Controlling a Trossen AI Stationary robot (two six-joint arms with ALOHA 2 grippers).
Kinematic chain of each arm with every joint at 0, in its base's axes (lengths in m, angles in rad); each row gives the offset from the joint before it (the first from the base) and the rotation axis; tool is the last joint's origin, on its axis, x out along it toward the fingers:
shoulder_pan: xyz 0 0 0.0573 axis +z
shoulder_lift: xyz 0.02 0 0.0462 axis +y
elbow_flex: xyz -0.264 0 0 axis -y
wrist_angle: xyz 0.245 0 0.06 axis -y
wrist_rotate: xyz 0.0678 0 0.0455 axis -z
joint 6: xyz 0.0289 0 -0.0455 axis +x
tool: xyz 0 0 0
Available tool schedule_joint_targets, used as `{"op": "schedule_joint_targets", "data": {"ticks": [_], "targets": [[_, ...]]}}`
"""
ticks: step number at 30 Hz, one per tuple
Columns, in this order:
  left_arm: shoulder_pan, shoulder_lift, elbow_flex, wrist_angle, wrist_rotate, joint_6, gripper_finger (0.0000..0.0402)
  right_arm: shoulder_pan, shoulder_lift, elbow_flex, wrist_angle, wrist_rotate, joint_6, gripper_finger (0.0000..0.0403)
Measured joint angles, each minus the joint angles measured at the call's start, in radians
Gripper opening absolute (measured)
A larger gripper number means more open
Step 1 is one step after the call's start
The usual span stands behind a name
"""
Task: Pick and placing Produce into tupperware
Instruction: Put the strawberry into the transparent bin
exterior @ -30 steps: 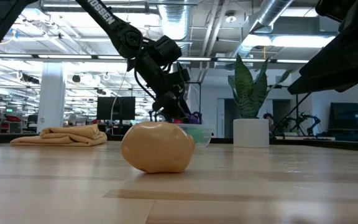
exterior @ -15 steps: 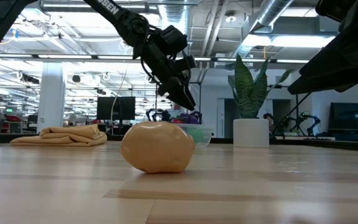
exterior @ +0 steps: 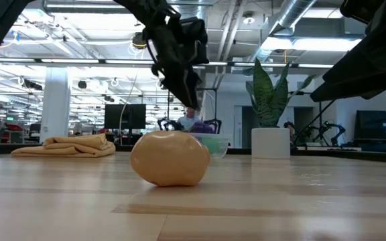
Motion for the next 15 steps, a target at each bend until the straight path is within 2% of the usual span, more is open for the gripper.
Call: {"op": "schedule_joint_targets", "data": {"ticks": [8, 15], "targets": [[-0.012, 0.0, 0.011, -0.222, 0.126, -0.05, 0.0266, 0.0, 0.0, 0.0, 0.001, 0.0, 0.0, 0.0265], [-0.027, 0.0, 0.005, -0.327, 0.259, -0.075, 0.0266, 0.0, 0.0, 0.0, 0.002, 0.0, 0.001, 0.0265]]}}
